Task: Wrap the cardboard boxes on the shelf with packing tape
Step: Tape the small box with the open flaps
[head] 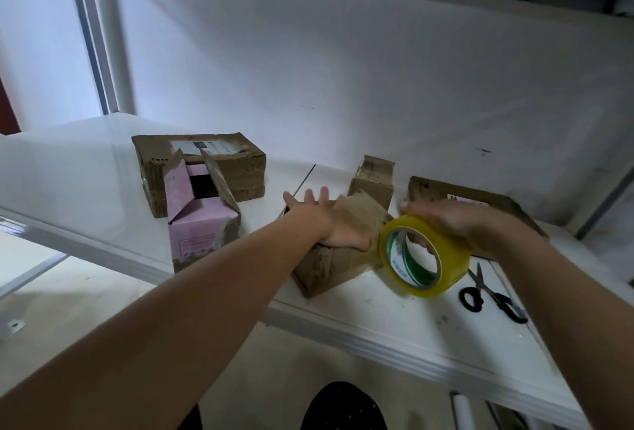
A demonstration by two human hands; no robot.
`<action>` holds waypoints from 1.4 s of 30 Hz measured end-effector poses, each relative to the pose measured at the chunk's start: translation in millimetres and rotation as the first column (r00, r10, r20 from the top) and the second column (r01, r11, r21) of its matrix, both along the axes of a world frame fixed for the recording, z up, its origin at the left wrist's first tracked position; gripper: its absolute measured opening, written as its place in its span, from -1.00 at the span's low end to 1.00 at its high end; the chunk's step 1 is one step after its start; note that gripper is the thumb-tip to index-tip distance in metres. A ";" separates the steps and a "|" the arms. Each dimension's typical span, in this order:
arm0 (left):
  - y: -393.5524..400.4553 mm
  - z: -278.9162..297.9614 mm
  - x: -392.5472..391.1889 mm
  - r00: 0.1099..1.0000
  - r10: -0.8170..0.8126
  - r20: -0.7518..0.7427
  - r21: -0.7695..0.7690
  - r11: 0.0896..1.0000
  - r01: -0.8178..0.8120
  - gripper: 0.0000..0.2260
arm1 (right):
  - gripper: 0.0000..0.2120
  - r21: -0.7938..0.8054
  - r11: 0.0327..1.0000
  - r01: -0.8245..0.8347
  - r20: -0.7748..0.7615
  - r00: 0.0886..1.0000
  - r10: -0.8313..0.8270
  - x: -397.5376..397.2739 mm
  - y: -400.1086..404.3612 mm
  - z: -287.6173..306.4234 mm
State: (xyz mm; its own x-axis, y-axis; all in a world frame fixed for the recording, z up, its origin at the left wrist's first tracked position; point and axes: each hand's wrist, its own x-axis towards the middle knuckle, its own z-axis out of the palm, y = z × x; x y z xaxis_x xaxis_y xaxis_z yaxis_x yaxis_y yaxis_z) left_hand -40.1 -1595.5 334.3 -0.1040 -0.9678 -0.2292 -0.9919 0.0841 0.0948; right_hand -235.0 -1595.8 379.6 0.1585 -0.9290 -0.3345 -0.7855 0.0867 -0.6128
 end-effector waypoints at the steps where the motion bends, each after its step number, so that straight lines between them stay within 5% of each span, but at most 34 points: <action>1: -0.8 -0.2 -2.4 0.994 -0.103 0.039 -0.046 0.993 0.105 -0.13 | -0.54 0.004 1.000 -0.001 0.003 1.000 0.001 -0.5 -1.3 -0.8; 5: -3.9 0.9 -17.0 0.907 -0.390 0.157 -0.121 0.904 0.410 -0.28 | -0.51 -0.005 1.000 0.016 0.025 1.000 -0.016 -5.3 -5.2 -8.4; 14: -11.4 0.1 -27.1 0.952 -0.297 0.081 0.009 0.955 0.297 -0.21 | -0.57 0.111 0.991 0.078 0.286 0.952 -0.107 -19.1 -11.5 -26.3; 20: -4.6 -9.4 -23.8 0.989 -0.128 0.072 -0.035 0.991 0.130 -0.21 | -0.48 0.210 0.974 -0.083 0.525 0.850 -0.040 -30.2 11.5 -57.8; 23: 1.2 -1.4 -21.2 0.986 -0.030 0.165 -0.089 0.995 0.045 -0.25 | -0.46 0.137 0.982 -0.130 0.571 0.820 0.028 -31.4 21.9 -54.6; 26: 0.9 17.5 -18.8 0.963 -0.084 0.256 -0.217 0.966 0.141 -0.46 | -0.46 -0.029 0.989 -0.145 0.647 0.752 0.129 -24.5 23.6 -32.2; 28: -1.8 33.9 -14.3 0.948 -0.115 0.297 -0.255 0.947 0.195 -0.54 | -0.63 -0.116 0.982 -0.152 0.696 0.693 0.190 -15.6 20.7 -12.7; 30: -5.3 49.0 -3.2 0.971 -0.125 0.202 -0.179 0.970 0.162 -0.56 | -0.79 -0.165 0.980 -0.108 0.746 0.636 0.196 -3.0 15.7 4.2; 34: -7.9 62.0 19.1 0.993 -0.112 -0.031 -0.141 0.984 0.107 -0.63 | -0.74 -0.231 0.971 0.056 0.779 0.608 0.150 25.7 1.8 13.0; 37: -1.7 45.2 11.5 0.989 -0.101 0.107 -0.271 0.954 0.127 -0.52 | -0.69 -0.257 0.951 0.172 0.746 0.661 0.082 43.0 -11.4 10.6; 40: 2.5 22.7 -0.2 0.996 -0.030 0.086 -0.190 0.981 0.046 0.03 | -0.64 -0.268 0.944 0.191 0.711 0.700 0.061 55.0 -24.9 9.2; 42: 1.5 13.3 -1.0 0.995 0.030 0.096 -0.193 0.981 -0.011 0.18 | -0.59 -0.278 0.940 0.196 0.698 0.714 0.058 60.5 -31.1 6.0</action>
State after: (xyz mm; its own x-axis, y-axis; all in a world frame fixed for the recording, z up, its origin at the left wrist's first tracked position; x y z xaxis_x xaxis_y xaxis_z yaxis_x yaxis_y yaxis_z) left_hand -41.1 -1594.0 347.6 -0.0697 -0.9964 -0.0474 -0.9973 0.0706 -0.0192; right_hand -174.5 -1626.9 385.6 0.1559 -0.9766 0.1482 -0.1316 -0.1693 -0.9767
